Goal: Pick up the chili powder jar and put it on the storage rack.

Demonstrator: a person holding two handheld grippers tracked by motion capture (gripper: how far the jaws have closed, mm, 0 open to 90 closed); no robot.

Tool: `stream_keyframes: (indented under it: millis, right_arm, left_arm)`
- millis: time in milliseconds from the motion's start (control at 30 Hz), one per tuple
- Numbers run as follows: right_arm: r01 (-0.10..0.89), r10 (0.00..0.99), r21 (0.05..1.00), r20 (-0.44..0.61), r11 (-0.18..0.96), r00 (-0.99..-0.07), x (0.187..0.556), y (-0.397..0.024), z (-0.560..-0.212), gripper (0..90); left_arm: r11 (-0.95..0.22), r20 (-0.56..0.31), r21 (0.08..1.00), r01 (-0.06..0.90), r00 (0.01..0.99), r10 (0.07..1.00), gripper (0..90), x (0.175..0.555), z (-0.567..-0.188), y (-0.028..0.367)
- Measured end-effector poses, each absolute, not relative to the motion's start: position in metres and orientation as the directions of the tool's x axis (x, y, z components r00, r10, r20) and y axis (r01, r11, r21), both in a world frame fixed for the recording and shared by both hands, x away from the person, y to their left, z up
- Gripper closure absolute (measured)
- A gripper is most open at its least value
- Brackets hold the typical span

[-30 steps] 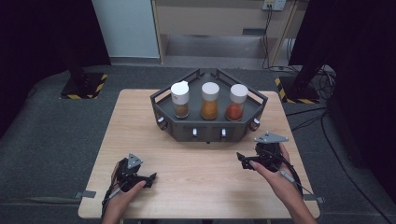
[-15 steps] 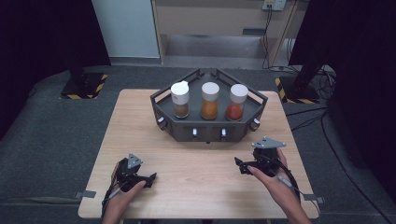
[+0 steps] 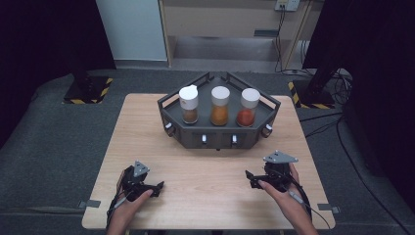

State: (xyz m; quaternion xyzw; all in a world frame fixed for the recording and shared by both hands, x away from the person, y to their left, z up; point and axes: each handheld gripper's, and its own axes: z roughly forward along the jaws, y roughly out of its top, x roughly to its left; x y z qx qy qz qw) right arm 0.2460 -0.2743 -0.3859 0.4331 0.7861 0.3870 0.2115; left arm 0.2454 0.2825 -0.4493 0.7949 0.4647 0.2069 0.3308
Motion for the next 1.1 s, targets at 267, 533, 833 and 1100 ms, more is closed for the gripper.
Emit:
stream_keyframes:
  millis: [267,533,833,1100]
  right_arm:
    - [0.534,0.845,0.781,0.017,0.323,-0.535,0.243,-0.275,-0.398,5.6]
    - [0.537,0.840,0.781,0.030,0.318,-0.541,0.241,-0.274,-0.406,5.3]
    - [0.538,0.829,0.776,0.033,0.331,-0.558,0.241,-0.264,-0.414,5.2]
    - [0.545,0.822,0.759,0.022,0.356,-0.569,0.245,-0.251,-0.423,5.2]
  left_arm:
    - [-0.349,0.021,0.718,0.602,0.483,0.876,0.0,0.245,-0.449,0.282]
    - [-0.348,0.021,0.718,0.603,0.481,0.876,0.0,0.245,-0.449,0.282]
    - [-0.348,0.021,0.718,0.603,0.481,0.876,0.0,0.245,-0.449,0.282]
    - [-0.348,0.021,0.718,0.603,0.481,0.876,0.0,0.245,-0.449,0.282]
